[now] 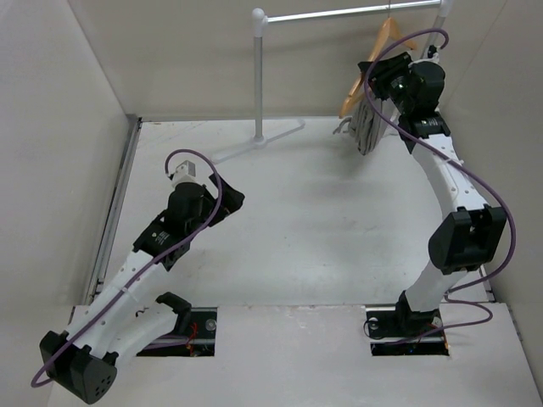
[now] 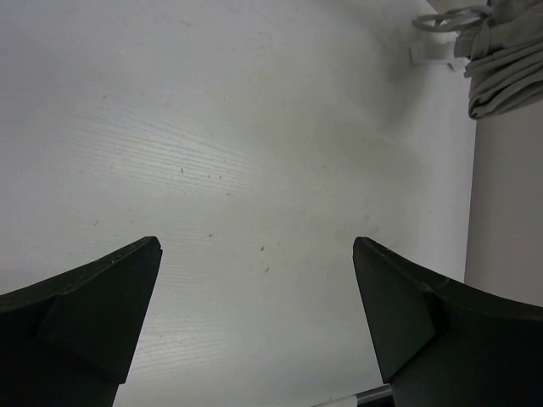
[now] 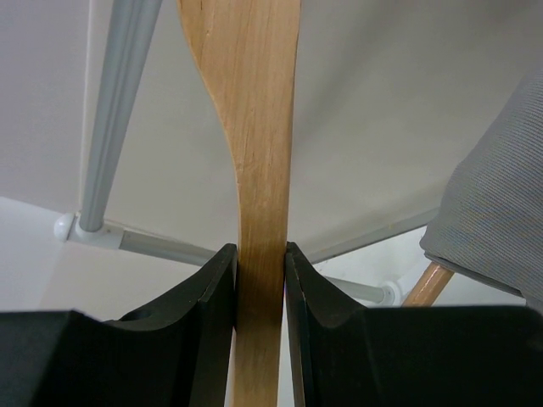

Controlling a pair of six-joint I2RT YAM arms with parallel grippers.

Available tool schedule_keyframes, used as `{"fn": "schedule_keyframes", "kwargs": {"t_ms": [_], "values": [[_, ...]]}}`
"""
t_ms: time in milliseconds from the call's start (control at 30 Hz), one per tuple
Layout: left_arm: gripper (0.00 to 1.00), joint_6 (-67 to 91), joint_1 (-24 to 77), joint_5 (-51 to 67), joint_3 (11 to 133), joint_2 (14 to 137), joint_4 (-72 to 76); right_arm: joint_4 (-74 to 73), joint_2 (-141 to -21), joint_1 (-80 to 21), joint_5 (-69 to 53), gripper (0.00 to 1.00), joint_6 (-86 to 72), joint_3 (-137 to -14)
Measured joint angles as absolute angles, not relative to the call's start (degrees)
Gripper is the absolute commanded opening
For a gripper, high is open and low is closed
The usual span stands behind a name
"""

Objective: Place the trousers on the hanger
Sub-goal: Place the hanger at the clothesline.

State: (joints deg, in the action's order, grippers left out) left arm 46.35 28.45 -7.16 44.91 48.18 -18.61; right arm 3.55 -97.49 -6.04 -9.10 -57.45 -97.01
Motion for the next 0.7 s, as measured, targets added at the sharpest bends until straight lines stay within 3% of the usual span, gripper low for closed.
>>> {"fn": "schedule_keyframes", "kwargs": {"t_ms": [167, 300, 700], "values": [[1.0, 46.37, 28.38, -7.03, 44.18, 48.77, -18.0, 4.01, -99.33, -5.65, -9.3, 0.0, -57.74, -97.06], [1.0, 46.37, 28.36, -6.96, 43.75, 48.77, -17.72, 4.1, -100.29, -5.65, -9.41, 0.06, -58.17, -96.6], [1.0, 46.39, 28.14, -6.92, 43.62, 49.04, -17.34, 7.68, -100.92, -5.56, -9.39, 0.63, -57.71, -94.8]]}}
